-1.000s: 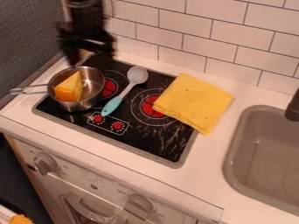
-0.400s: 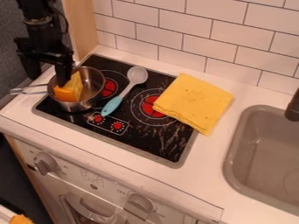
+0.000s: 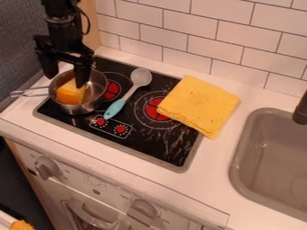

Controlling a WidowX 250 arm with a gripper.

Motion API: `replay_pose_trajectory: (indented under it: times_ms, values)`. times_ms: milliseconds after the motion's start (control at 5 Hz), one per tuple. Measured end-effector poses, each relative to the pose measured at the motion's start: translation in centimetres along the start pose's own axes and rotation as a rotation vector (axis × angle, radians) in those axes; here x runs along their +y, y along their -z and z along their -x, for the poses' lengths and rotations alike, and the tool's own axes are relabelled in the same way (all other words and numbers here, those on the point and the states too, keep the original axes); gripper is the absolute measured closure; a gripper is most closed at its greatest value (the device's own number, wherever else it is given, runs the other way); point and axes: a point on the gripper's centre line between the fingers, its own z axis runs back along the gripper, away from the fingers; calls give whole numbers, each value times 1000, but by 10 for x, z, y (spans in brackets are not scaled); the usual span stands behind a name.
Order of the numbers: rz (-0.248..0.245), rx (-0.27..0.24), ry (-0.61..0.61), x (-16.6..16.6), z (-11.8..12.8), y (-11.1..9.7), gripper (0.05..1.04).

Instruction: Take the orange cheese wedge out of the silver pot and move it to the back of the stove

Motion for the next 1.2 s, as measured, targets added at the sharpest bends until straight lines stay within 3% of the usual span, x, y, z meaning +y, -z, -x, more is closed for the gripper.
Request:
replay_pose_trajectory:
  times_ms: [200, 400, 800, 1000, 1200]
  values:
    - [-33, -34, -41, 6, -2, -18, 84]
    - [-51, -30, -27, -3, -6, -19, 84]
    - [-46, 73, 3, -23, -9, 21, 84]
    - [-47, 96, 16, -25, -9, 28, 137]
    - [-47, 94, 10, -25, -9, 28, 413]
